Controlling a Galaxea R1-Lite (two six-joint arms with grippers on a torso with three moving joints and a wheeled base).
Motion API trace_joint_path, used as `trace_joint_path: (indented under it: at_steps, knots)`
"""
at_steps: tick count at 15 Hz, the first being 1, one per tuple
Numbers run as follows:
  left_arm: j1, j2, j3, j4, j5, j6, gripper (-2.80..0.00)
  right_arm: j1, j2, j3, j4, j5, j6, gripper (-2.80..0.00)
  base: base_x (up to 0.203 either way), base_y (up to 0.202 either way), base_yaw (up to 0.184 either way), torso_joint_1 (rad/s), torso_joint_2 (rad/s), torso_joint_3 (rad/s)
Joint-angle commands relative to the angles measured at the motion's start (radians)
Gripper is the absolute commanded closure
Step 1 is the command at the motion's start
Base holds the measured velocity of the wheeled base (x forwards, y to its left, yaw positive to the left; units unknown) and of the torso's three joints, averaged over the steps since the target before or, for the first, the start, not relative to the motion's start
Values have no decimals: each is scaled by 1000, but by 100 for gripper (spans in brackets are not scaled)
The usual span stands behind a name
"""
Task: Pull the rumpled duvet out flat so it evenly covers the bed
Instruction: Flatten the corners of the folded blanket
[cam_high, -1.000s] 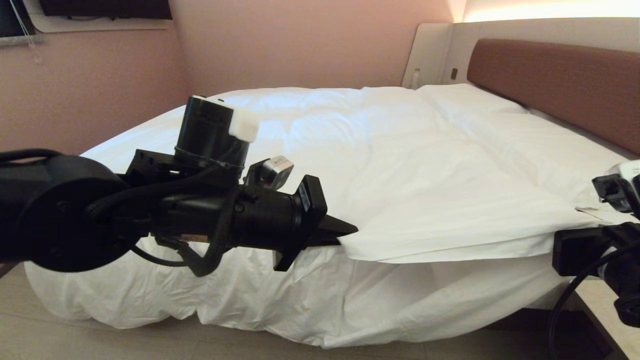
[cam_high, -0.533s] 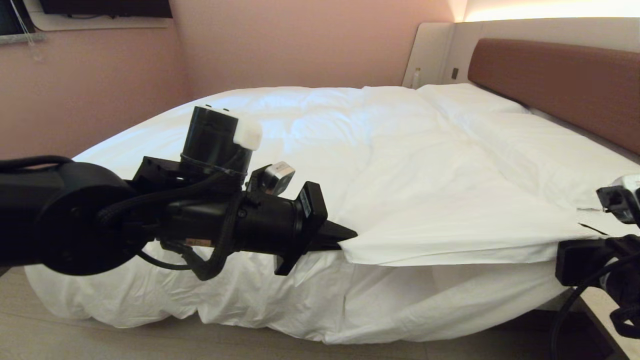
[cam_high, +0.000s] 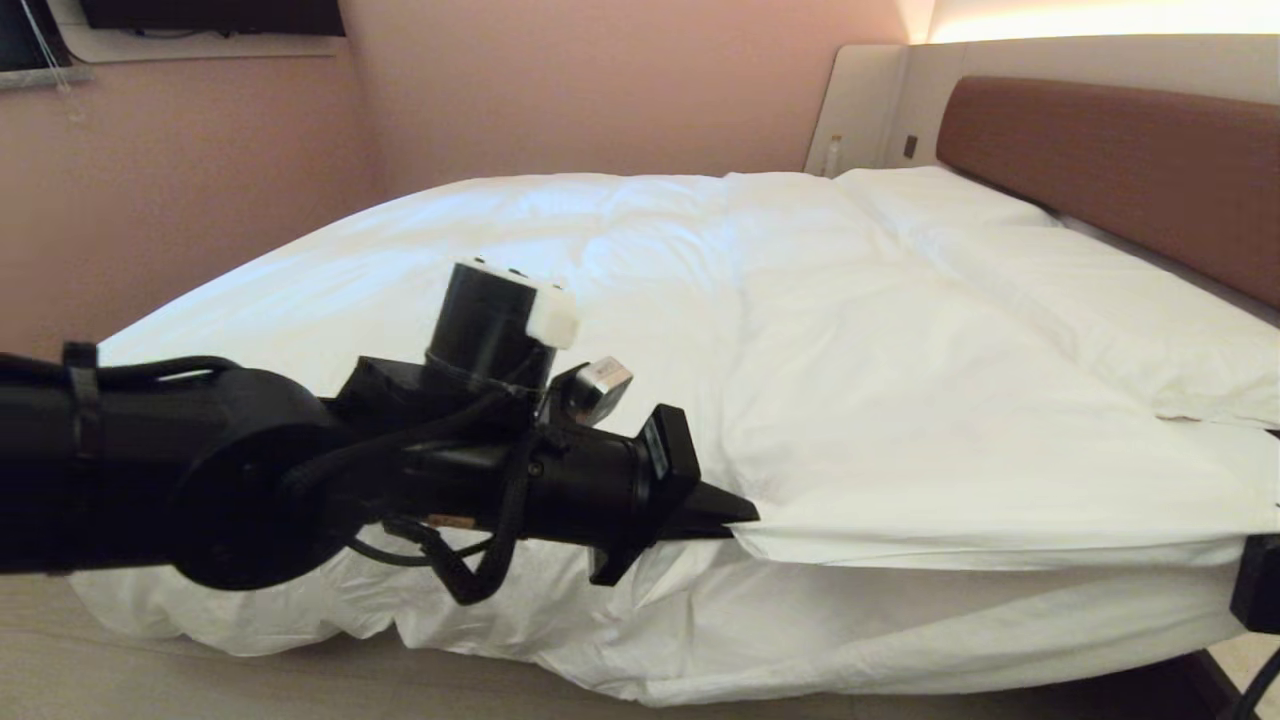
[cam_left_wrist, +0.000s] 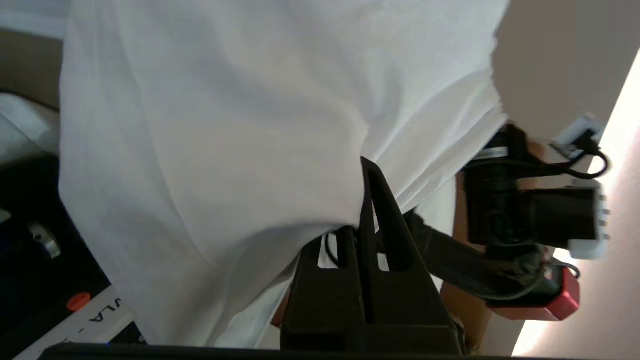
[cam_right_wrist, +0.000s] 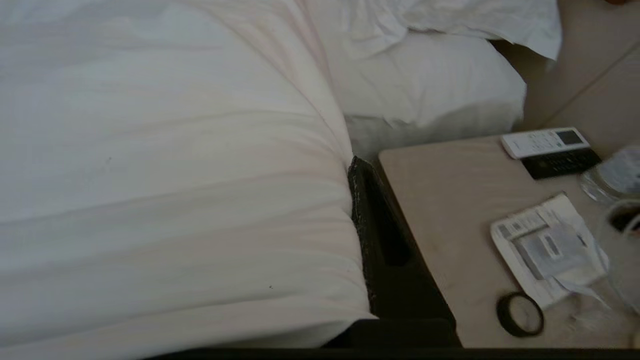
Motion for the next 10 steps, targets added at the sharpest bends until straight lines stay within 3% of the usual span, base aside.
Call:
trace_joint_path:
  at_steps: [1, 5, 10]
  knots:
    - [-22, 47, 6, 3, 1, -5, 0, -25, -76, -2, 310, -11, 8, 0, 0, 0, 0, 0, 0, 0]
    - [-55, 95, 6, 3, 1, 14, 0, -65, -126, -2, 413, 12, 8, 0, 0, 0, 0, 0, 0, 0]
    - [-142, 156, 10, 6, 6, 36, 0, -163, -286, -3, 689, 86, 8, 0, 0, 0, 0, 0, 0, 0]
